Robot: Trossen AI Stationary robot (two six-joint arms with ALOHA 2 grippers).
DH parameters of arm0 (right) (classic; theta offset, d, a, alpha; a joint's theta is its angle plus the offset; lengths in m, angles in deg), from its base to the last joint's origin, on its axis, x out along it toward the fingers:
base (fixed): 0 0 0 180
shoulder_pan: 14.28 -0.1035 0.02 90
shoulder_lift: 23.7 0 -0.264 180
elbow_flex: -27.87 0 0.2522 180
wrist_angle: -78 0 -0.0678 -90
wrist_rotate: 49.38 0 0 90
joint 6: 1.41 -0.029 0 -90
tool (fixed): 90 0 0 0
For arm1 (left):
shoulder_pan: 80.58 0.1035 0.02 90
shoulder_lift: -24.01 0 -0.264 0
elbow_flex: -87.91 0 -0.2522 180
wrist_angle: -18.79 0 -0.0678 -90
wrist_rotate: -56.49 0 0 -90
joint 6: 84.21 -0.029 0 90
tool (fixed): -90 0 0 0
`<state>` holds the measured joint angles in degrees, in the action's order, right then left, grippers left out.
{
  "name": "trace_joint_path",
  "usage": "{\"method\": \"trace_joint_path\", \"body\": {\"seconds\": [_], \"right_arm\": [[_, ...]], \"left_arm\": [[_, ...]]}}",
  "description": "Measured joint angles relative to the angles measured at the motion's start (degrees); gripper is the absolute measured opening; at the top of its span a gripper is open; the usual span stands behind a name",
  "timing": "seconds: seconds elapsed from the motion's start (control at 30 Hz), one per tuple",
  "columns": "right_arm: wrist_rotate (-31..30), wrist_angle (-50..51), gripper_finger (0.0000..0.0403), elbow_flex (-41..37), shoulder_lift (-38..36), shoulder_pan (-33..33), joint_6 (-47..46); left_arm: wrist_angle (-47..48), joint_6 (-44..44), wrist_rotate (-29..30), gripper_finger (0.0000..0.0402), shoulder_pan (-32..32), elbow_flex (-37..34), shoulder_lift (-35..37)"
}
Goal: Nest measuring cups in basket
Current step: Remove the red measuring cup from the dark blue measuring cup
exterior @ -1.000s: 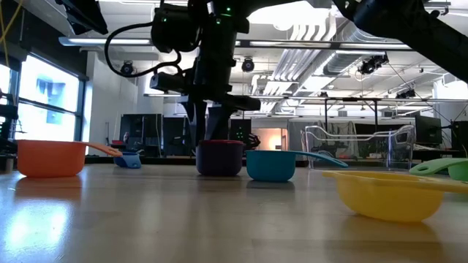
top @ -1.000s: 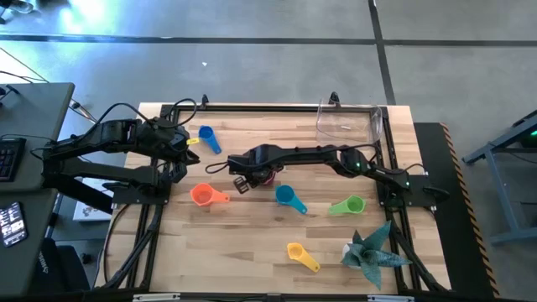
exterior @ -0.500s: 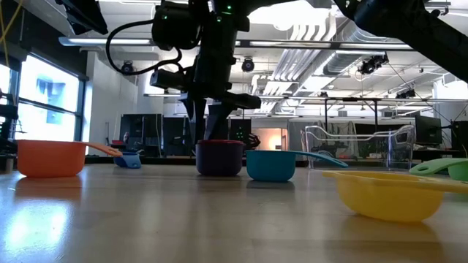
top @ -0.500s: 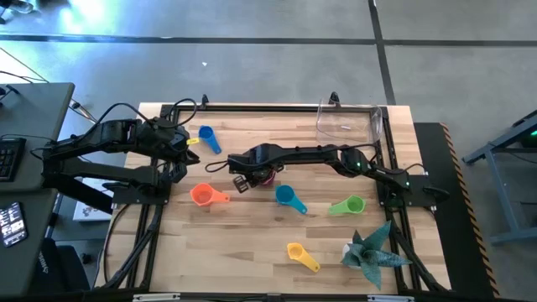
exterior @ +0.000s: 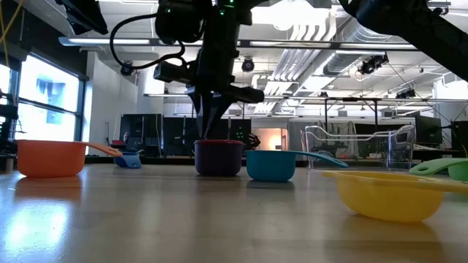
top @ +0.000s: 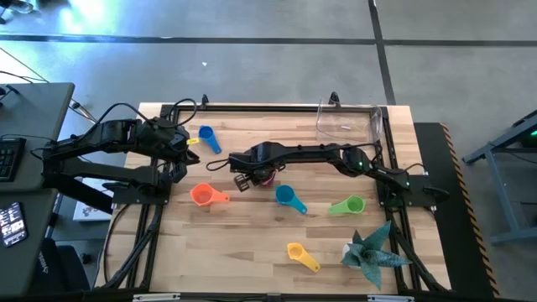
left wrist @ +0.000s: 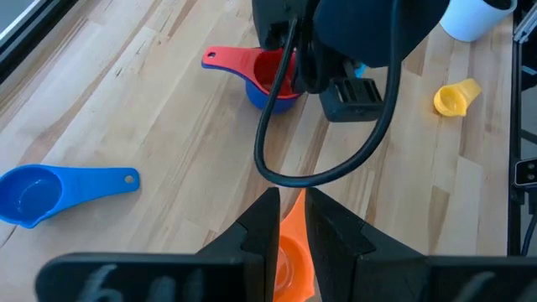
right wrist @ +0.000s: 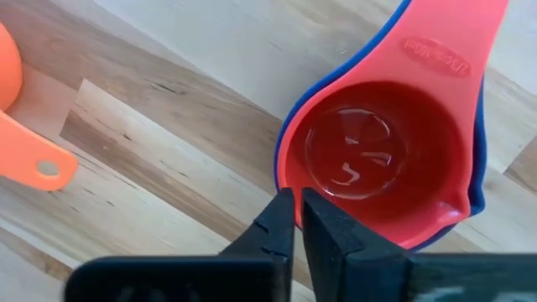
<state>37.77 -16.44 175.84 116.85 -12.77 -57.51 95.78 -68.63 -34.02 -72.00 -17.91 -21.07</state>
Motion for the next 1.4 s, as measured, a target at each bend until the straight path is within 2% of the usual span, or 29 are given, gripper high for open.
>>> {"method": "trace_joint_path", "body": {"seconds": [0.27, 0.53, 0.63, 1.07, 1.4], "right_arm": [[1.02, -0.44, 0.0015, 0.0, -0.07, 0.0, -0.42], [1.98, -0.54, 0.0076, 0.0, -0.07, 0.22, 1.04], [1.98, -0.7, 0.0086, 0.0, -0.07, 0.22, 1.22], [1.92, -1.48, 0.0048, -0.02, 0.59, 0.35, 2.16], [1.95, -1.75, 0.0052, -0.13, 0.76, 0.37, 2.16]], "left_arm": [[0.01, -0.84, 0.37, 0.0049, 0.0, 0.0, -0.02], [0.01, -0.84, 0.37, 0.0049, 0.01, 0.0, -0.02], [0.0, -1.01, 0.37, 0.0049, 0.0, 0.0, -0.02], [-0.01, -1.28, 2.6, 0.0049, 0.02, 0.0, -0.02], [-0.01, -1.28, 2.68, 0.0049, 0.02, 0.0, -0.02]]}}
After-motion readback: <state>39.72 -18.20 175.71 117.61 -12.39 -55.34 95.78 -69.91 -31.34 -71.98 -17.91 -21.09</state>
